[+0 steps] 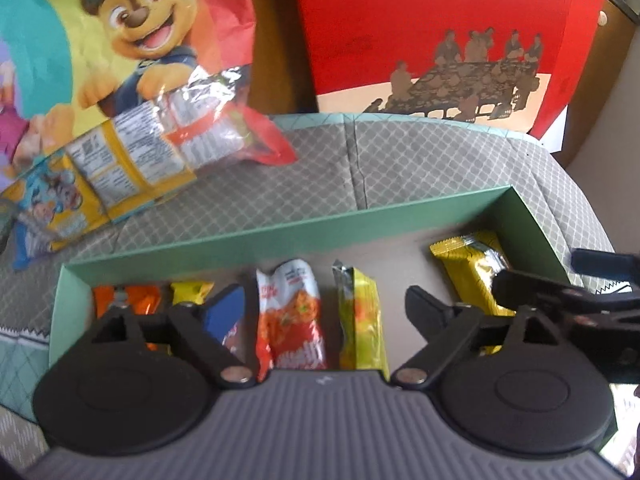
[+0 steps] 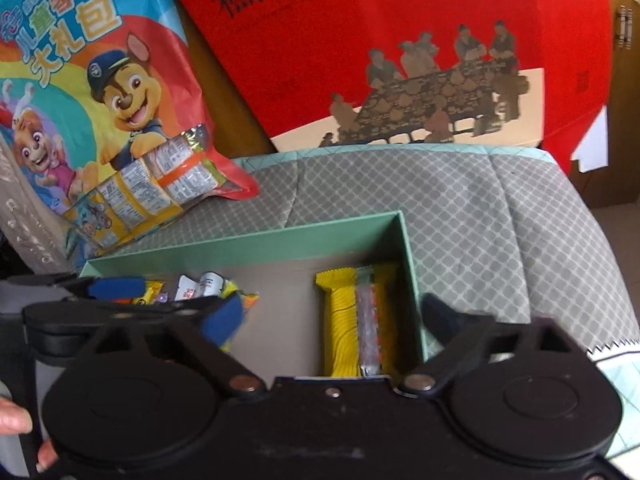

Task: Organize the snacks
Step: 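Carry both snacks into the green tray and open both tools, then move both tools back over the candy pile in front of the tray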

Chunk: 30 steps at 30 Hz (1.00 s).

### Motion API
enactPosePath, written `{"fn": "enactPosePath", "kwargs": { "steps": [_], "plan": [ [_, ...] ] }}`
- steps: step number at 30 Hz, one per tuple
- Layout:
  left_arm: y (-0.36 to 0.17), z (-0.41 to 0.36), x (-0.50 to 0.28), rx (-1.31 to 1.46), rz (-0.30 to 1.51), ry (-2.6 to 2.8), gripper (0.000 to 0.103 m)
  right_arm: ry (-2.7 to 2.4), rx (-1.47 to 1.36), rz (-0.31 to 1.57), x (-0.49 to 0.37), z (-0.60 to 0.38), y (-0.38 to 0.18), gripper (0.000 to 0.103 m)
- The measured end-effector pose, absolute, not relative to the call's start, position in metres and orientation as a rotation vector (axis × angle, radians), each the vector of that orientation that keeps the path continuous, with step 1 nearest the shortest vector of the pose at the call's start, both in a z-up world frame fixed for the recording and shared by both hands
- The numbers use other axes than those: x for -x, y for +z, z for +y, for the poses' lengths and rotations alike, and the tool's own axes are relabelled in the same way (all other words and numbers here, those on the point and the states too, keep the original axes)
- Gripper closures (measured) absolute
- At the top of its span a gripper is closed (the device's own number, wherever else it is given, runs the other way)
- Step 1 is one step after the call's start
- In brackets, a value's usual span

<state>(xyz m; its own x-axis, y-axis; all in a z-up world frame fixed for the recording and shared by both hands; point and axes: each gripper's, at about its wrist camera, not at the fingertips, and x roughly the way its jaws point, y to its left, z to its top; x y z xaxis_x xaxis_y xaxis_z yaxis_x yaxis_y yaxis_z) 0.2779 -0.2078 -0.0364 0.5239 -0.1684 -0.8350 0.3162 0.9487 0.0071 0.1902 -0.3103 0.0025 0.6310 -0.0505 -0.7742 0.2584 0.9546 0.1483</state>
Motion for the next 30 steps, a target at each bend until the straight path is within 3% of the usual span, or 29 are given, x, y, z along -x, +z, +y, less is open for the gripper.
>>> {"fn": "enactPosePath", "kwargs": {
  "steps": [3, 8, 19, 30],
  "plan": [
    [-0.032, -0.205, -0.267, -0.178, 0.971, -0.299, 0.004, -0.179, -0.269, 0.860, -0.180, -0.308, 0.010, 0.000],
    [-0.022, -0.200, -0.245, -0.174, 0.976, -0.302, 0.000, -0.174, -0.276, 0.858, -0.159, -0.302, 0.023, 0.000],
    [-0.003, -0.187, -0.176, -0.194, 0.972, -0.331, 0.000, -0.171, -0.302, 0.869, -0.103, -0.281, 0.041, 0.000],
    [-0.019, -0.175, -0.109, -0.255, 1.000, -0.344, 0.000, -0.161, -0.359, 0.905, -0.038, -0.274, 0.034, 0.000]
  ]
}}
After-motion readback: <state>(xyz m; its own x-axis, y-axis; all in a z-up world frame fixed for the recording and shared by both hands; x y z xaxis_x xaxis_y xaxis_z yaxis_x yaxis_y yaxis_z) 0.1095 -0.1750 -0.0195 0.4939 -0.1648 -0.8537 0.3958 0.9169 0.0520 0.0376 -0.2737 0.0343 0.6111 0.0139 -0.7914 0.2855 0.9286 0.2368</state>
